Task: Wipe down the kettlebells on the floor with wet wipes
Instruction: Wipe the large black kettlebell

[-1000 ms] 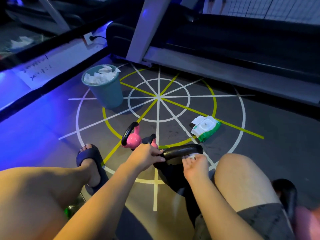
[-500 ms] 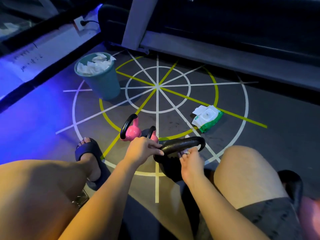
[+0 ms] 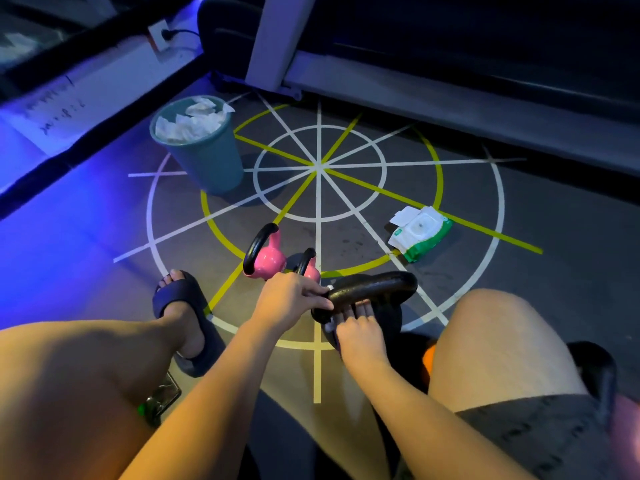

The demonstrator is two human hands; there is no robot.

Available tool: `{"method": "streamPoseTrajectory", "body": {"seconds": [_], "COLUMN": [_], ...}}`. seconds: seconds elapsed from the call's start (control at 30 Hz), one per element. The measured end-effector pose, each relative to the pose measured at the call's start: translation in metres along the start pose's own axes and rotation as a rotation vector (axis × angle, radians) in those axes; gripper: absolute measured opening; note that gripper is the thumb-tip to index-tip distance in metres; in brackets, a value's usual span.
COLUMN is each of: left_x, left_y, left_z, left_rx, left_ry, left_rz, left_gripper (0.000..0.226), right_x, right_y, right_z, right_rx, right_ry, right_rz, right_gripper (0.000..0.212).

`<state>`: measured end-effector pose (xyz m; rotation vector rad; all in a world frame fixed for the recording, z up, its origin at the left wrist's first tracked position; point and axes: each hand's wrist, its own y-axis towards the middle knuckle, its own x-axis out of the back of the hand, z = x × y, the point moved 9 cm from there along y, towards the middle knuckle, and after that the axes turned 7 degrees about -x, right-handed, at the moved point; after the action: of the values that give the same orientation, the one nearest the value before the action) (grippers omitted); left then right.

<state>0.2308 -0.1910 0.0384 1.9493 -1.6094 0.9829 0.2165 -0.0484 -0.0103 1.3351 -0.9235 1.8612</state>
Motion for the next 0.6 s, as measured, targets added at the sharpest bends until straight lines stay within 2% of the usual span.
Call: {"method": "streamPoseTrajectory", "body": {"seconds": [0.13,0.2,0.27,0.43,0.5,0.6], "left_x": [-0.002,-0.002,0.000,0.002,0.003,0.002], "left_y": [-0.001,-0.002,-0.002,-0.003,-0.003,-0.003], "left_z": [-0.004,-0.004,-0.006,-0.010,-0.010,-0.010], "left_rx": [-0.006,-0.001,0.001,-0.015,-0.013,0.000], "left_ry": [0.065,0.072,0.068,0.081,0.094,0.098], "left_rz": [0.002,0.004,0.001,0.002,0.001,0.003], "left_gripper": [0.031,0.031,0.032,0.031,0.031,0.032], "right_x": [-0.008,-0.016,-0.016,0.006,-0.001,-0.015], "right_y": [0.008,0.006,-0.003,-0.007,-0.011,-0.023], "right_z": [-0.010,-0.015,-0.011,-0.019,-0.022,-0.022], "right_rx": [-0.070,-0.129,-0.237,-0.547,-0.693,-1.041], "right_ry": [0.145,0.211,0.395,0.787,1.042,1.670], "right_rz": [0.062,0.164,0.288,0.153,0.154,0.170], "right_gripper": [0.037,0.028,0.017,0.020,0.021,0.015]}}
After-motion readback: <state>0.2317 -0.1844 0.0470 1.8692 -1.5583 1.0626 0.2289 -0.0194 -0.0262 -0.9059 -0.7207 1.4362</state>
